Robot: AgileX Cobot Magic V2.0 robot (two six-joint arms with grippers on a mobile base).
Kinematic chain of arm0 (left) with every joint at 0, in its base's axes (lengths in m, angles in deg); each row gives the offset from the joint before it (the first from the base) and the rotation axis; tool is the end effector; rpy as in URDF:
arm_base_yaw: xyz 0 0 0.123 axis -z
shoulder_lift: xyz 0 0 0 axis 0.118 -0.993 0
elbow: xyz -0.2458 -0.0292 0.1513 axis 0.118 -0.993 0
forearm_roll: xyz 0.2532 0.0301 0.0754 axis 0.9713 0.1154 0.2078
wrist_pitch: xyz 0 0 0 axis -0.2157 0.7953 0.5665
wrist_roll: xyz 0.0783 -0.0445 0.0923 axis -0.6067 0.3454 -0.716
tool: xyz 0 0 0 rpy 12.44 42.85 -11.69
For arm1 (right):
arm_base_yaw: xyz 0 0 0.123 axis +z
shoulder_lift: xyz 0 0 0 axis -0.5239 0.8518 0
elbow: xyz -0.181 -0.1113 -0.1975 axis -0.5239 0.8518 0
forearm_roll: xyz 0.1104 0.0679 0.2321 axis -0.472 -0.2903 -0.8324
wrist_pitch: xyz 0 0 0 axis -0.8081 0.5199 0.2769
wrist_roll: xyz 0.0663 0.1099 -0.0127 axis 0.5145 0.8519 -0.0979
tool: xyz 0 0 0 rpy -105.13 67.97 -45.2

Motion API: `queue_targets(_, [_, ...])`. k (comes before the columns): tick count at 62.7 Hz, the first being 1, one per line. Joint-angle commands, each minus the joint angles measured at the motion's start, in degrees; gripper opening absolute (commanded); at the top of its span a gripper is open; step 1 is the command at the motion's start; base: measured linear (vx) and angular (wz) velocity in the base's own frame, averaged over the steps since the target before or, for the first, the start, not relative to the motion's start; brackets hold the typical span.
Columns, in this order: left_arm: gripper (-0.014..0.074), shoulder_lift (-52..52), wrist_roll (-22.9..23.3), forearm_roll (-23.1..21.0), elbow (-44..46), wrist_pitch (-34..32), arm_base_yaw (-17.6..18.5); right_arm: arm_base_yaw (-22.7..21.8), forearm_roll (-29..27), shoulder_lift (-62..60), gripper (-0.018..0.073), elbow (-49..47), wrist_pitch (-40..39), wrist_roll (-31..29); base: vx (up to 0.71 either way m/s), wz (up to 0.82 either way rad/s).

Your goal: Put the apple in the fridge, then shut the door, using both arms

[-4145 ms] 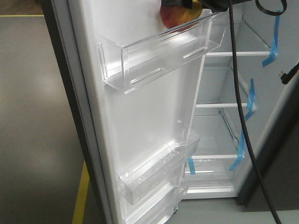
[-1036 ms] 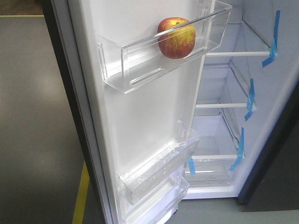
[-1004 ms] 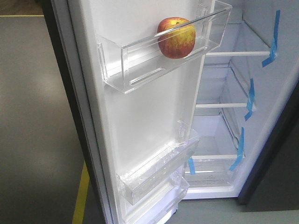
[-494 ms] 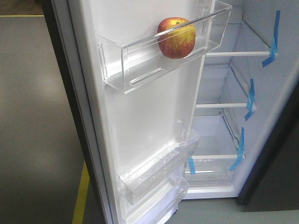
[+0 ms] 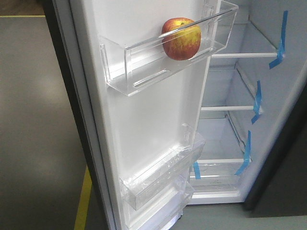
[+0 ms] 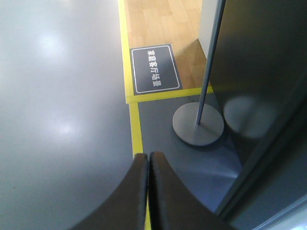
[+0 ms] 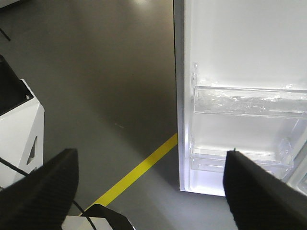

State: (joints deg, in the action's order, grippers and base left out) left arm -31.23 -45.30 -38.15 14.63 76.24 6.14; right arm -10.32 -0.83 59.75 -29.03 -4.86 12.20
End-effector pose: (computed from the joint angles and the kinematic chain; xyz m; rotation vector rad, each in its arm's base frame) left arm 0.2381 -0.0005 0.3059 0.0352 2.1830 -0.0031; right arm 0.0261 0.0723 0.2800 -0.8191 1.9521 0.6175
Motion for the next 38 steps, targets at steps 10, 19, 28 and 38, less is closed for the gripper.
queue_targets(10, [-0.0006, -8.1, 0.5, -0.5, 5.5, -6.0, -0.1, 0.1, -1.6, 0.8, 0.0587, -1.3, -2.9, -0.1, 0.00, 0.00])
queue_targets(19, [-0.0006, -15.8, 0.5, -0.5, 11.4, -0.2, -0.1, 0.1, -1.6, 0.8, 0.0587, -1.3, -2.9, -0.1, 0.00, 0.00])
queue_targets(28, [-0.0006, -23.8, 0.4, -1.4, 17.8, 4.2, -0.1, 0.1, -1.6, 0.8, 0.0587, -1.3, -2.9, -0.1, 0.00, 0.00])
queue_targets(38, [-0.0006, -31.8, -3.6, -8.5, 26.0, 8.9, -0.1, 0.1, -1.6, 0.8, 0.0587, -1.3, -2.8, -0.1, 0.00, 0.00])
